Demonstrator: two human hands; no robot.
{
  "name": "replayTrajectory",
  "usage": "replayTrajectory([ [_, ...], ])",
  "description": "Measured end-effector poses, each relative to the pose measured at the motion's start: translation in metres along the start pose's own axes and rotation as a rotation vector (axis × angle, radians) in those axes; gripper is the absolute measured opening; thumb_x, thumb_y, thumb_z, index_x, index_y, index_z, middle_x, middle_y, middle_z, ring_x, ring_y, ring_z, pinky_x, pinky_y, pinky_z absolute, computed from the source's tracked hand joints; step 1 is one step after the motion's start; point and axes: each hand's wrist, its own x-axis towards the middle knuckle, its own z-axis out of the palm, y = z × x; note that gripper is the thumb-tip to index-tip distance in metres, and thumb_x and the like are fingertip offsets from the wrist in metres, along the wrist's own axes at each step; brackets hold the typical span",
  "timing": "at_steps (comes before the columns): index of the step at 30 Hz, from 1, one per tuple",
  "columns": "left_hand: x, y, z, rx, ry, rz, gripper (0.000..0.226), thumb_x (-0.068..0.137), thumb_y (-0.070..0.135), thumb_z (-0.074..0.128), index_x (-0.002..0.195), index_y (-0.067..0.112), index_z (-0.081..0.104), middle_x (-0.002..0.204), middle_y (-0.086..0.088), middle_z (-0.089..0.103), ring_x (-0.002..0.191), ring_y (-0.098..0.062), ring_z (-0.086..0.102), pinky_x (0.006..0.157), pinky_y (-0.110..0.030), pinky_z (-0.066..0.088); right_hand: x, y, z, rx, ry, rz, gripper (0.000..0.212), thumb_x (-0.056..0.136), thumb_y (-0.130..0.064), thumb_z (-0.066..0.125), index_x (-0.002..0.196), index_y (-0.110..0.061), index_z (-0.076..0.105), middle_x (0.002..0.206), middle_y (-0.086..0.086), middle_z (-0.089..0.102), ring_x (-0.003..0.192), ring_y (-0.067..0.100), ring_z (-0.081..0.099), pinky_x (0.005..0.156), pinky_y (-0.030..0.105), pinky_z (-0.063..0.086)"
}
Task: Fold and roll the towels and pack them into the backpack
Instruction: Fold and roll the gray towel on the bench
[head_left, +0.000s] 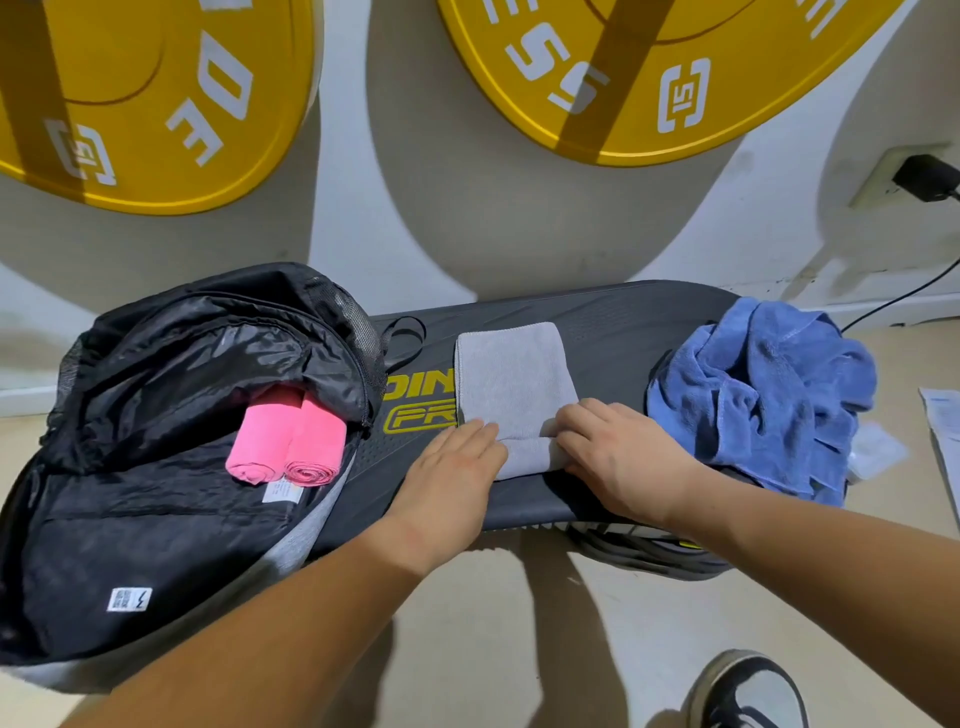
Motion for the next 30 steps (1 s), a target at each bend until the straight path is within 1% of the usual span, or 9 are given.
replayTrajectory([
  [6,0.003,-0.001,-0.015,-0.140,-0.078,-0.070,0.034,0.091,0.008,0.056,0.121,0.023,0.057,0.122,0.003,0.062,0.114,-0.026,0.056,0.093,-0.037,0.046,0.014,0.003,-0.022,0.233,-0.216,0.244,0.016,0.096,-0.025,0.052,0.107,-0.018,0.060,0.103,0.000,0.065,0.096,0.027,0.060,0.076,0.038,0.050],
  [9,-0.003,-0.007,-0.019,-0.383,-0.070,-0.185,0.032,0.101,0.019,0.051,0.132,0.023,0.059,0.129,0.004,0.062,0.120,-0.021,0.054,0.099,-0.036,0.046,0.016,0.002,-0.033,0.458,-0.251,0.382,0.019,0.097,-0.025,0.055,0.116,-0.024,0.059,0.097,-0.006,0.070,0.091,0.024,0.064,0.080,0.037,0.053],
  [12,-0.010,-0.007,-0.017,-0.531,-0.065,-0.282,0.029,0.100,0.018,0.054,0.128,0.020,0.065,0.122,0.005,0.062,0.115,-0.017,0.056,0.097,-0.028,0.043,0.017,0.002,-0.034,0.608,-0.303,0.492,0.011,0.096,-0.026,0.063,0.105,-0.022,0.066,0.087,-0.017,0.065,0.081,0.006,0.062,0.070,0.012,0.045],
  [14,-0.009,-0.007,-0.015,-0.635,-0.064,-0.382,0.026,0.100,0.016,0.055,0.122,0.021,0.068,0.115,0.004,0.061,0.108,-0.017,0.057,0.094,-0.027,0.043,0.018,0.000,-0.033,0.725,-0.309,0.559,0.002,0.095,-0.026,0.066,0.094,-0.026,0.067,0.091,-0.020,0.067,0.081,0.000,0.062,0.069,0.006,0.041],
  [20,0.007,-0.013,-0.011,-0.836,-0.007,-0.620,0.017,0.095,0.020,0.062,0.108,0.026,0.070,0.084,0.013,0.056,0.079,-0.019,0.059,0.083,-0.037,0.056,0.023,-0.001,-0.021,0.869,-0.169,0.813,0.014,0.090,-0.031,0.074,0.093,-0.018,0.070,0.091,-0.001,0.073,0.086,0.017,0.068,0.072,0.025,0.056],
  [22,0.013,-0.013,-0.011,-0.814,0.070,-0.646,0.011,0.092,0.016,0.067,0.101,0.023,0.067,0.085,0.012,0.054,0.080,-0.015,0.056,0.078,-0.028,0.051,0.024,0.001,-0.019,0.857,-0.150,0.847,0.021,0.089,-0.035,0.075,0.095,-0.018,0.066,0.091,0.000,0.069,0.082,0.015,0.065,0.066,0.023,0.051],
  [25,0.017,-0.011,-0.015,-0.589,0.154,-0.502,0.014,0.089,0.009,0.067,0.099,0.018,0.063,0.095,0.004,0.051,0.080,-0.005,0.049,0.068,-0.022,0.036,0.028,0.001,-0.015,0.730,-0.129,0.792,0.022,0.091,-0.039,0.071,0.095,-0.019,0.060,0.091,-0.003,0.064,0.081,0.016,0.063,0.069,0.029,0.052],
  [27,0.016,-0.013,-0.013,-0.360,0.175,-0.285,0.020,0.084,-0.001,0.065,0.093,0.017,0.065,0.097,0.002,0.054,0.085,-0.016,0.051,0.066,-0.030,0.042,0.031,0.000,-0.010,0.493,-0.079,0.630,0.020,0.095,-0.039,0.064,0.093,-0.020,0.061,0.091,-0.003,0.057,0.079,0.019,0.059,0.071,0.037,0.053],
  [30,0.008,-0.010,-0.004,-0.078,0.132,-0.051,0.022,0.072,-0.003,0.065,0.083,0.015,0.065,0.091,0.000,0.059,0.085,-0.027,0.056,0.057,-0.035,0.046,0.030,-0.001,-0.003,0.191,0.049,0.300,0.026,0.099,-0.033,0.054,0.084,-0.014,0.063,0.085,0.002,0.053,0.076,0.028,0.057,0.060,0.040,0.050],
])
